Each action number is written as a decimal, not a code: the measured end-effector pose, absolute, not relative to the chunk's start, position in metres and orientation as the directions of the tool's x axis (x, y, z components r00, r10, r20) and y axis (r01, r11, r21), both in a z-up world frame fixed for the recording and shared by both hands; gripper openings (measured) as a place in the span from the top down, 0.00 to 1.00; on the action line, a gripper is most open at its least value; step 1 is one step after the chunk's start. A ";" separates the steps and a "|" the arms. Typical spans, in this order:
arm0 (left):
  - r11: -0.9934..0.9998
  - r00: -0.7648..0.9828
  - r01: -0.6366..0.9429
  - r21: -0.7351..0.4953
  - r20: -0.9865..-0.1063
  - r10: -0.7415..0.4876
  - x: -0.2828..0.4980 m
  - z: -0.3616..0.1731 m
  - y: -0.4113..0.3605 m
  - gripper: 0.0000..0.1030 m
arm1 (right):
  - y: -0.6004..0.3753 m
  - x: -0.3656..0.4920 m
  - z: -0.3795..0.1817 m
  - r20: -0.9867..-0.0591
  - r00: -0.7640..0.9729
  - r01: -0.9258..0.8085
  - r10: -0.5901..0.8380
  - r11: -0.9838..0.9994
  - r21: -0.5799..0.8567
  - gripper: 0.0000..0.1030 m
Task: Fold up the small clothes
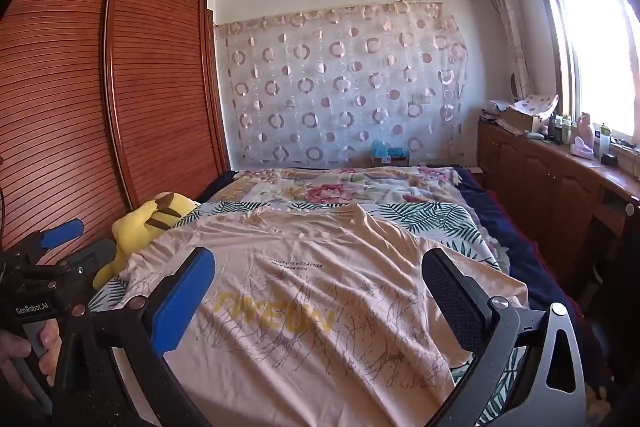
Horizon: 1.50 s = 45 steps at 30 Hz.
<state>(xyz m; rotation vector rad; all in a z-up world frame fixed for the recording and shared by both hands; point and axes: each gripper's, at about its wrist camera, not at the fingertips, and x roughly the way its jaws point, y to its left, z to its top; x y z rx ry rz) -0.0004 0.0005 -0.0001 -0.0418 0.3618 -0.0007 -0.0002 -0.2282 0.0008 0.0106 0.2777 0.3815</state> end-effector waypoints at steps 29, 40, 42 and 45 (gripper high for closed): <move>1.000 0.935 -0.009 -0.026 -0.355 -0.001 -0.003 0.001 -0.006 0.00 | -0.228 -0.002 0.001 -0.242 0.896 -0.369 0.373 0.927 0.060 0.00; 1.000 0.935 -0.009 -0.026 -0.355 0.000 -0.004 0.001 -0.006 0.00 | -0.227 -0.003 0.002 -0.241 0.896 -0.369 0.373 0.927 0.061 0.00; 1.000 0.935 -0.009 -0.026 -0.355 -0.001 -0.003 0.001 -0.006 0.00 | -0.228 -0.004 0.002 -0.239 0.897 -0.368 0.372 0.928 0.063 0.00; 1.000 0.935 -0.009 -0.025 -0.355 -0.001 -0.003 0.001 -0.006 0.00 | -0.228 -0.004 0.001 -0.239 0.897 -0.367 0.372 0.928 0.067 0.00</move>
